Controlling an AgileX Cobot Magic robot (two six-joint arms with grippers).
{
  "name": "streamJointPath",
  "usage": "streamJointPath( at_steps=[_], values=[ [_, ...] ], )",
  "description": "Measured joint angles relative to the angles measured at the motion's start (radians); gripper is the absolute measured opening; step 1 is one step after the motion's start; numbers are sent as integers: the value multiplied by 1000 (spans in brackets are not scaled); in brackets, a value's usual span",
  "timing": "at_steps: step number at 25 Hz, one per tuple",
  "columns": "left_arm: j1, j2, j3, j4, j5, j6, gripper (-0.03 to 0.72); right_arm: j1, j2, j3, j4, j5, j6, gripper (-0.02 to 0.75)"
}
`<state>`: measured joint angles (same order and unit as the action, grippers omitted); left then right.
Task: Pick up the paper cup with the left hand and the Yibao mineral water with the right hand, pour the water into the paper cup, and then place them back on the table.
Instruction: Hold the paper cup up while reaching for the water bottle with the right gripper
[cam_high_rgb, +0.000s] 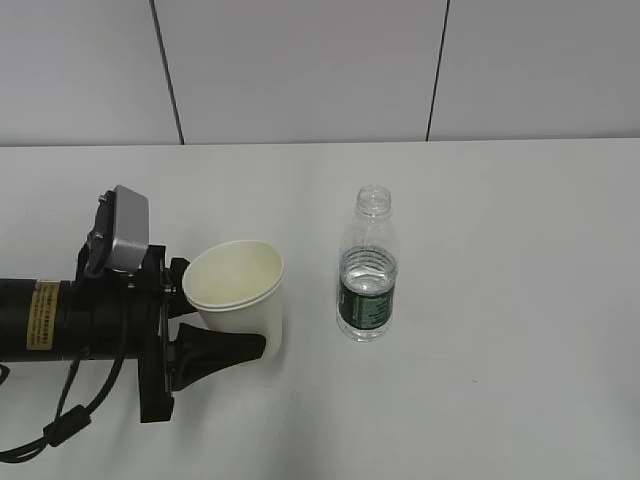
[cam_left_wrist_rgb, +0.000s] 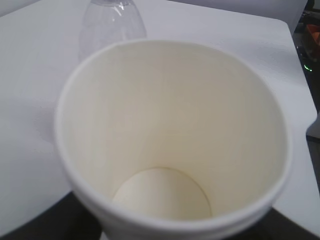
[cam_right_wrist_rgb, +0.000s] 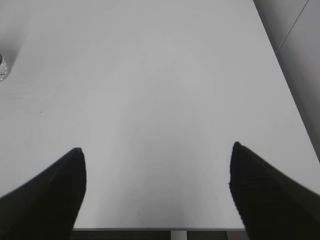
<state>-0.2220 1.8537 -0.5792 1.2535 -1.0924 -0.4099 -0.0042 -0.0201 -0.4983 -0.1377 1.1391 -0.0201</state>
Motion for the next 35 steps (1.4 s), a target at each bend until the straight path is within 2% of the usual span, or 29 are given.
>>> streamJointPath(
  at_steps=[5, 10, 15, 19, 27, 35],
  values=[
    [0, 0, 0, 7, -1, 0, 433, 0, 0, 0, -2, 0, 0, 679],
    [0, 0, 0, 7, 4, 0, 432, 0, 0, -6, -23, -45, -21, 652],
    [0, 0, 0, 6, 16, 0, 432, 0, 17, -11, -20, -257, -29, 631],
    [0, 0, 0, 6, 17, 0, 432, 0, 129, -11, -12, -398, -42, 624],
    [0, 0, 0, 7, 17, 0, 432, 0, 420, 0, 86, -616, -155, 623],
    [0, 0, 0, 7, 17, 0, 432, 0, 618, 114, 168, -949, -161, 614]
  ],
)
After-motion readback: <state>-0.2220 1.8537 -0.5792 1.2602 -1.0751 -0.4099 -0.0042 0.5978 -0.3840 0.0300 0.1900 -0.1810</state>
